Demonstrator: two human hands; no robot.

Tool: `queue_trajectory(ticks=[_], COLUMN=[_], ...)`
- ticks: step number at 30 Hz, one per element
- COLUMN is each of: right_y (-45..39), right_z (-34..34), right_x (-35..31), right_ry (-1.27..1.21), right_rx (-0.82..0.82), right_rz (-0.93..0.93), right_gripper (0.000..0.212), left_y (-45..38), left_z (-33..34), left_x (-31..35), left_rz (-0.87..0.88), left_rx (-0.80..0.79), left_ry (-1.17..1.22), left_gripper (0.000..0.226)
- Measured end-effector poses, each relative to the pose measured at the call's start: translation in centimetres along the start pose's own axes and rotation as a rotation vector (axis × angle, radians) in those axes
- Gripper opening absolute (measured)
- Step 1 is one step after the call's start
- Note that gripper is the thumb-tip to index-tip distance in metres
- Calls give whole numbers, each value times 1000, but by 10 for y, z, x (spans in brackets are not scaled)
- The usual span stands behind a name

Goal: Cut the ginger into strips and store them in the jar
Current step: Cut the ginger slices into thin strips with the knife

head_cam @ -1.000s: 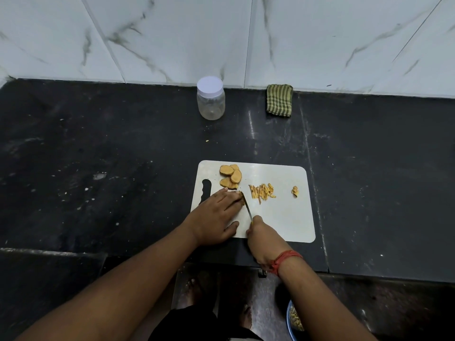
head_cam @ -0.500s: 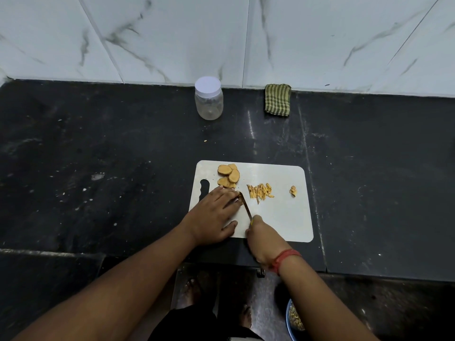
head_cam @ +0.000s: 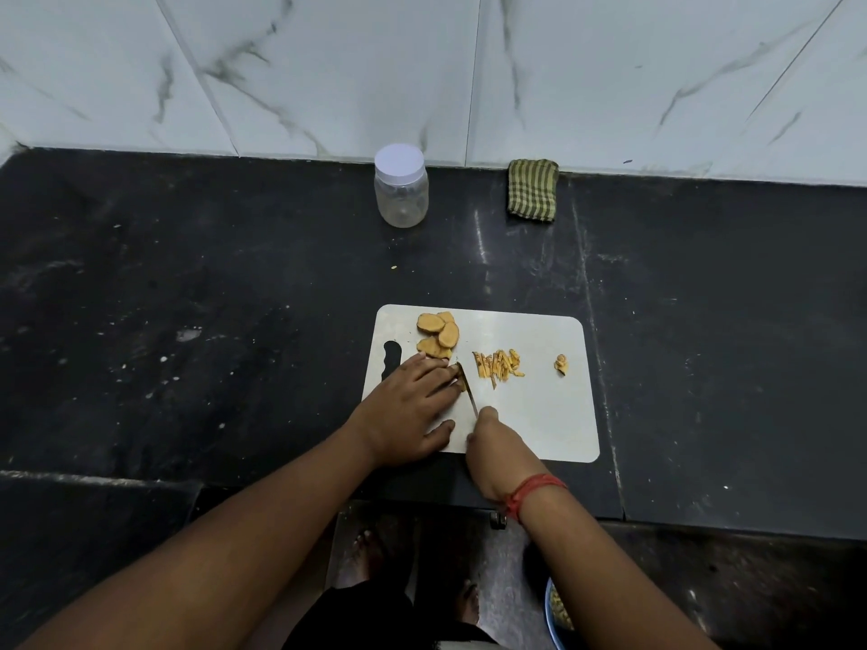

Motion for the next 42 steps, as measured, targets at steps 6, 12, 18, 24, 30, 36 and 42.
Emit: queue_trajectory(ticks=[6,12,18,24,30,36,42], right_y=[3,13,10,20,28,24,27], right_z=[-6,-1,-5,-6,1,-10,-9], right_x=[2,6,2,11,18,28,18], right_ry=[-34,-42,-16,-10,-8,-53,-89], right_rx=[-10,4,-13,-19,-35,-3,43], right_rz=[13,11,13,14,11,43,-26], right_gripper=[22,21,12,19,14,15,10], left_y=[-2,-1,-1,-1,0,1,1], left_z=[1,2,3,2,4,3,0], left_x=[-1,-1,0,-2,-1,0,0], left_rz=[6,12,0,-12,3,-14,-13], left_rx=[2,-3,-4,-19,0,1,18], left_ry=[-8,-25,-20,-35,-17,-12,5], left_gripper=[53,55,56,57,55,55,53])
Point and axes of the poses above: each hand's wrist, its own y-axis away from the middle knuckle, its own z-axis out of the palm, x = y × z, the point moved 3 cm from there along -y, towards the middle knuckle, and after that the axes turned 14 degrees about z, right-handed, at the moved point
